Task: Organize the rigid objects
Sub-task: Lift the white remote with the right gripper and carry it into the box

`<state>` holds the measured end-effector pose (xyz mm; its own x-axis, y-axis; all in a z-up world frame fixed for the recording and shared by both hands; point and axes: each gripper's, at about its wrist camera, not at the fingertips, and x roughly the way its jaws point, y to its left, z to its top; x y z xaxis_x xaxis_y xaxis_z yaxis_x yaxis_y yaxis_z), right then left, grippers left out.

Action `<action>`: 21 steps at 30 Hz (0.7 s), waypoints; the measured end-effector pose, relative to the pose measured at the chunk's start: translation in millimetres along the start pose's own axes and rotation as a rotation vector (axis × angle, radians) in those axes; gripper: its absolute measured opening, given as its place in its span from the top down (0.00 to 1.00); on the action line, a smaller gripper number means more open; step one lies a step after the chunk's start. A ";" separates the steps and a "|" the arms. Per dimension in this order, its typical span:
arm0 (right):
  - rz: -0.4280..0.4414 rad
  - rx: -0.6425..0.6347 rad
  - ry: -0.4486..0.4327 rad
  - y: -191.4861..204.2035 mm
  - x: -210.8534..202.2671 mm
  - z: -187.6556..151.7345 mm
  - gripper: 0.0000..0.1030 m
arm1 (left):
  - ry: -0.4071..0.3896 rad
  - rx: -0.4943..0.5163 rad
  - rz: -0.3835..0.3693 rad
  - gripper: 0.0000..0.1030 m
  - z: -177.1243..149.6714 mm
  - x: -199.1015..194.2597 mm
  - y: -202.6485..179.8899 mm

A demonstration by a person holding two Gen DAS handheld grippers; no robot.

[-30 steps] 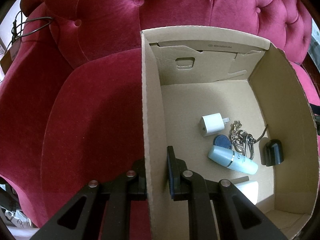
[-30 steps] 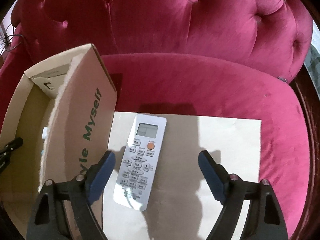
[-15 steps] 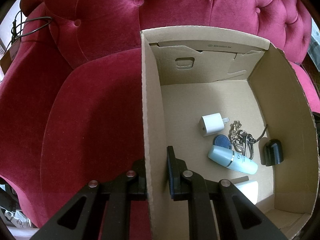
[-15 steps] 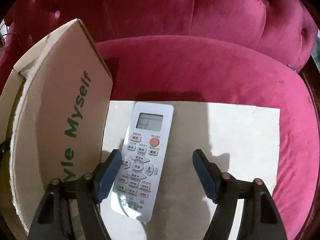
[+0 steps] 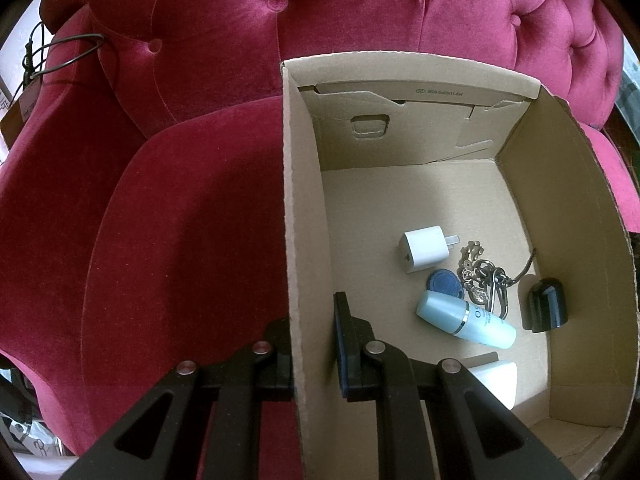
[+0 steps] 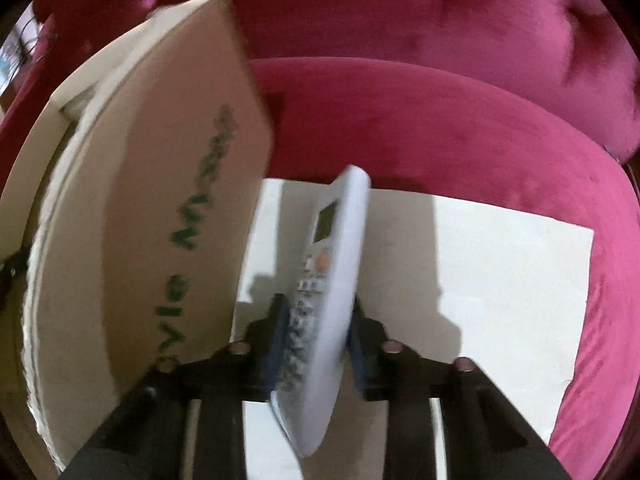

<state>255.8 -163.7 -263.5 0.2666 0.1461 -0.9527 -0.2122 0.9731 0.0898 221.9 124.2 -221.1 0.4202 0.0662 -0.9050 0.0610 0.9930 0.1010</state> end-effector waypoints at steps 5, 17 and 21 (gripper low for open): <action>-0.001 0.025 -0.004 -12.6 -4.7 -4.0 0.76 | -0.001 0.000 -0.002 0.86 0.2 -0.8 -0.2; -0.052 0.013 -0.019 -8.7 -32.5 -4.3 0.76 | -0.002 -0.001 0.000 0.86 0.5 -0.7 1.5; -0.071 0.017 -0.024 1.6 -43.5 -2.6 0.76 | -0.003 -0.005 -0.006 0.86 0.0 -1.6 2.5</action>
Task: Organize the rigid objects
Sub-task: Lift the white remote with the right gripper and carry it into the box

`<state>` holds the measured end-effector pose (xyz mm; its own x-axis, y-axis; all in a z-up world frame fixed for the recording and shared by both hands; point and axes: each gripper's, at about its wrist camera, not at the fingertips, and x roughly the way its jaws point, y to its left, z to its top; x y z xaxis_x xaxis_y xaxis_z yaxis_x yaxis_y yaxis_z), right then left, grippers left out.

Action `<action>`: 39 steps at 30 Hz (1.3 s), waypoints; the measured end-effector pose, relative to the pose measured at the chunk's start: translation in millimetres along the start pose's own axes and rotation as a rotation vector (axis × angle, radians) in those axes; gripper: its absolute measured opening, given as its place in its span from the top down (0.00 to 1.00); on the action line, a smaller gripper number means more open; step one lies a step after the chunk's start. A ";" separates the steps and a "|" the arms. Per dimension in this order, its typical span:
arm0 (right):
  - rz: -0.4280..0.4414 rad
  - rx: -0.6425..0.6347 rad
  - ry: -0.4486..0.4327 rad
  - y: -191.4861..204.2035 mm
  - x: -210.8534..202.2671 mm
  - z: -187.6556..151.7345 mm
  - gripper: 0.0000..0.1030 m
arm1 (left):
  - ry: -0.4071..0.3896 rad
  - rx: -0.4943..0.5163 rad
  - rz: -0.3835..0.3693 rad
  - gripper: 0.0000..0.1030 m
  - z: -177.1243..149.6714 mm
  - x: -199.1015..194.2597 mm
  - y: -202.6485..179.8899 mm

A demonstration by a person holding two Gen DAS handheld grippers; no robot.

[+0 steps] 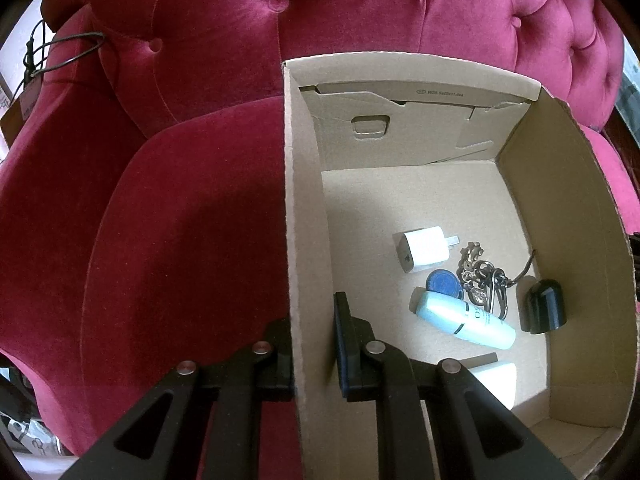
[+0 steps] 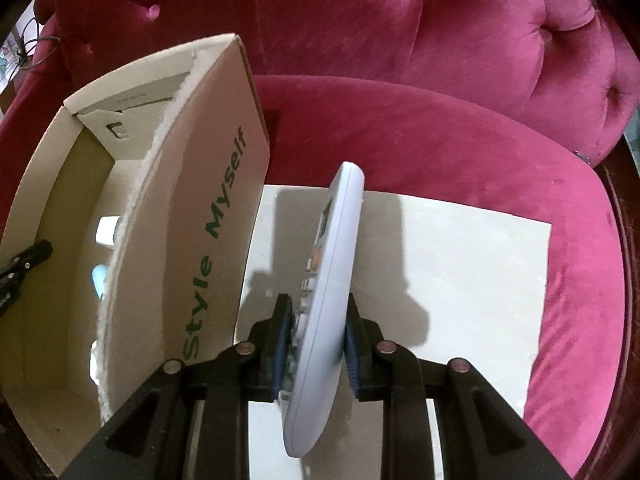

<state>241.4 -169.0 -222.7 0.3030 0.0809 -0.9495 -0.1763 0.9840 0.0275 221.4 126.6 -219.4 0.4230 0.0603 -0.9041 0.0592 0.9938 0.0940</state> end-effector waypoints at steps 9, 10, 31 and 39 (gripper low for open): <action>-0.036 0.008 -0.025 17.9 -26.2 -2.5 0.76 | -0.002 0.000 -0.002 0.86 -0.8 0.1 0.8; -0.036 0.008 -0.026 18.8 -27.4 -3.4 0.76 | -0.002 0.000 -0.002 0.86 -0.7 -0.2 1.0; -0.078 0.026 -0.082 30.4 -72.8 -8.0 0.76 | -0.002 -0.001 -0.003 0.86 -0.7 -0.4 2.4; -0.086 0.025 -0.105 35.8 -95.1 -0.1 0.76 | -0.003 -0.001 -0.004 0.86 -0.8 -0.1 2.0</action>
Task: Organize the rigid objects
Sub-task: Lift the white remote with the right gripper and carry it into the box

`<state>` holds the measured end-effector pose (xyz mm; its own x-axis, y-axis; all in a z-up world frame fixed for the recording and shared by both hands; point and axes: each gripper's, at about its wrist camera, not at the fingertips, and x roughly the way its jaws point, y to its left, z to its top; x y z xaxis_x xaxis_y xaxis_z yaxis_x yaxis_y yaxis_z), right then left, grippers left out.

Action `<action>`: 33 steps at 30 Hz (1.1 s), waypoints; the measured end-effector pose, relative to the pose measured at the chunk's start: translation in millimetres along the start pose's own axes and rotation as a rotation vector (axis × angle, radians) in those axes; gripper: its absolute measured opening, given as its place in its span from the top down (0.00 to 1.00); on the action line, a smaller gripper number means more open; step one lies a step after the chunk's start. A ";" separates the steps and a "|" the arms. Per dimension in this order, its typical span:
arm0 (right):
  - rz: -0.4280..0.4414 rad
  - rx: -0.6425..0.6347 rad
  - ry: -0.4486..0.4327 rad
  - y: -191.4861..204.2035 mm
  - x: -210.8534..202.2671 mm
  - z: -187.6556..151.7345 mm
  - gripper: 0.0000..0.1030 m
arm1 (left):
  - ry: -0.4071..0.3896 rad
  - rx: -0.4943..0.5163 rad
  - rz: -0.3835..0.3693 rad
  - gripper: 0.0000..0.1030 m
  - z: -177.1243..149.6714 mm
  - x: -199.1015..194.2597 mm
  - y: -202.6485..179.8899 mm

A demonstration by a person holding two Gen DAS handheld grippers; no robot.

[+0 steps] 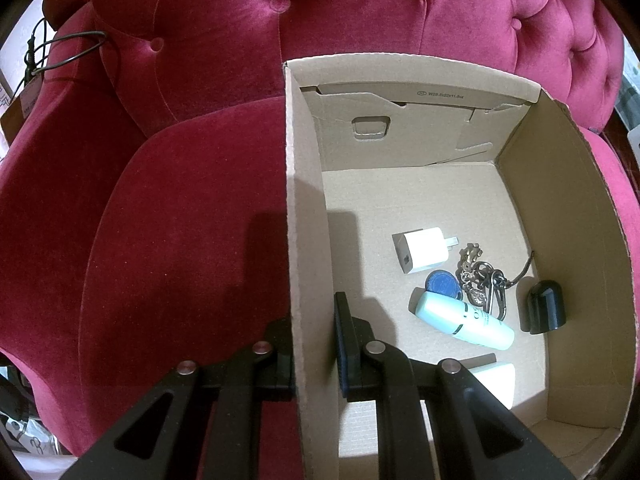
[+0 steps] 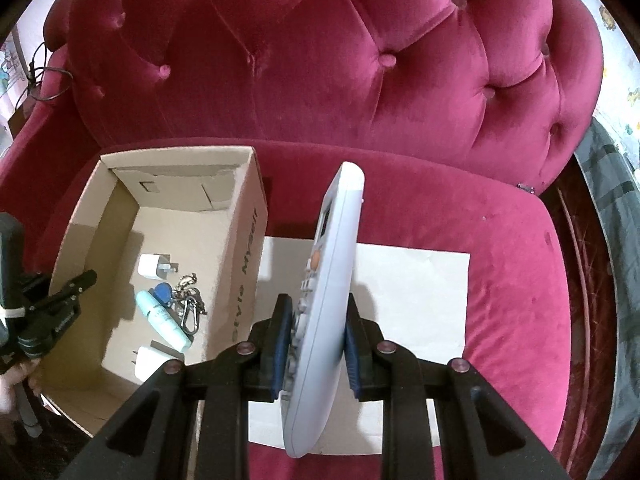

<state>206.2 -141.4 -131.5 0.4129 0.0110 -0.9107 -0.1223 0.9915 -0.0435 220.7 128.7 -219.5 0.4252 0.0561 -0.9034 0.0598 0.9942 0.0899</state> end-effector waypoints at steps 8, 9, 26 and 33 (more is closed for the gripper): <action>0.011 -0.023 -0.027 15.3 -17.7 13.0 0.76 | 0.000 -0.001 0.000 0.86 0.3 -0.3 0.1; 0.013 -0.027 -0.029 17.3 -18.9 14.6 0.76 | 0.000 -0.001 -0.001 0.86 0.3 -0.3 0.2; 0.071 -0.100 -0.051 69.7 -23.9 32.5 0.76 | 0.001 -0.006 -0.005 0.86 0.6 -1.1 2.2; 0.101 -0.130 -0.036 92.3 -11.9 34.9 0.76 | 0.001 -0.008 -0.009 0.86 0.9 -1.5 3.5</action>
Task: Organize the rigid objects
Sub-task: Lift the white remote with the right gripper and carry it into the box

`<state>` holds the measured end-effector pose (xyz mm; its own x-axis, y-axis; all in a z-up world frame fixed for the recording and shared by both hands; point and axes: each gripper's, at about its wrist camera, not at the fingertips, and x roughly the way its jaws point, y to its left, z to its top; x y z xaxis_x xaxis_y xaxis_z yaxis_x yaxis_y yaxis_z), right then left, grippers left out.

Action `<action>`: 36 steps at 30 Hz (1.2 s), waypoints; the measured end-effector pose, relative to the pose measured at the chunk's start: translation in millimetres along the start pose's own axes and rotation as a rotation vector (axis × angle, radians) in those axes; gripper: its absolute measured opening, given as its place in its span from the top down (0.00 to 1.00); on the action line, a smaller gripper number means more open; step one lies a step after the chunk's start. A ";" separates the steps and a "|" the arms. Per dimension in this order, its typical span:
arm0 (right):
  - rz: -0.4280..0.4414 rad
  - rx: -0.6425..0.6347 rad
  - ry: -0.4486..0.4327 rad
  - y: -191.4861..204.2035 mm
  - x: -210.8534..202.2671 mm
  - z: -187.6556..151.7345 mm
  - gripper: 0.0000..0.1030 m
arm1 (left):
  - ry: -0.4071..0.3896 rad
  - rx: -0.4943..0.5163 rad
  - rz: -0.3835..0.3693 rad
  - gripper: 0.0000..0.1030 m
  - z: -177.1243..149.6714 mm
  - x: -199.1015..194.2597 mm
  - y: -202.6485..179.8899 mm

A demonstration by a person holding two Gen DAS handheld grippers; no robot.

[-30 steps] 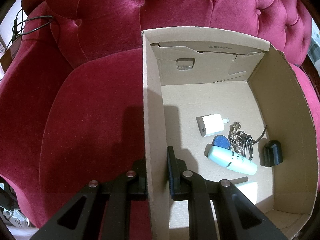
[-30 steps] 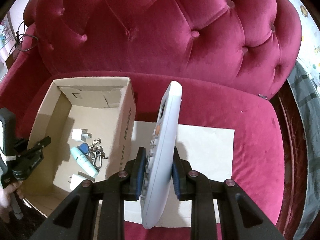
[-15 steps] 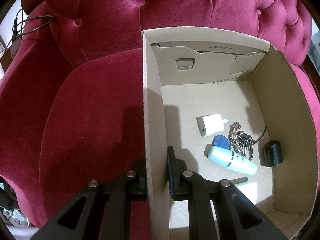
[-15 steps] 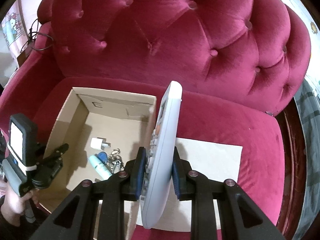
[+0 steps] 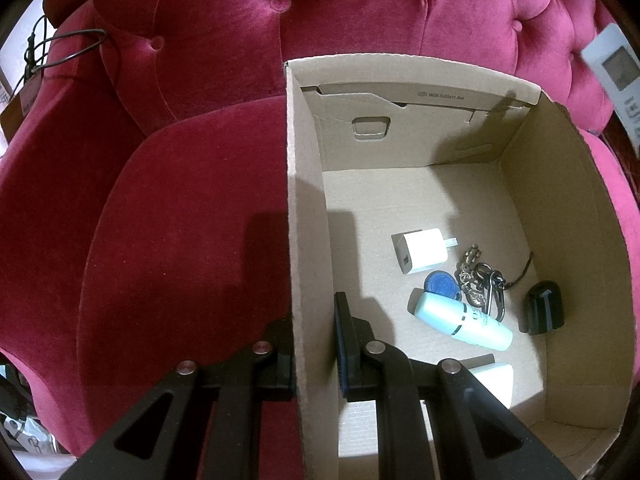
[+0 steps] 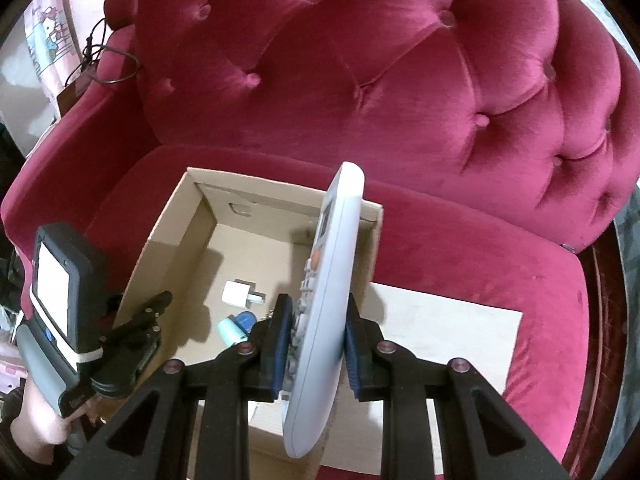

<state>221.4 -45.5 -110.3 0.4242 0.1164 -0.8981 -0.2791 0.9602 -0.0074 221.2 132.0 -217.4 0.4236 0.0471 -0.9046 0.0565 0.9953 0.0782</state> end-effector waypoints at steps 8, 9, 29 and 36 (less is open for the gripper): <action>0.031 -0.024 0.032 21.9 24.8 -0.2 0.76 | 0.001 -0.001 -0.004 0.86 0.4 0.7 1.3; 0.033 -0.026 0.037 23.9 27.8 -0.5 0.76 | 0.001 -0.002 -0.005 0.86 0.5 0.7 1.4; 0.017 -0.023 0.153 44.9 103.3 -9.8 0.76 | 0.001 -0.003 -0.007 0.85 0.3 -0.8 0.4; 0.003 -0.023 0.180 49.8 120.2 -9.8 0.76 | 0.001 -0.002 -0.006 0.85 -0.3 0.3 1.0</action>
<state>250.1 13.8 -223.0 0.2631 0.0704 -0.9622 -0.3010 0.9535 -0.0125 221.1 133.0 -217.7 0.4224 0.0415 -0.9055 0.0573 0.9957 0.0724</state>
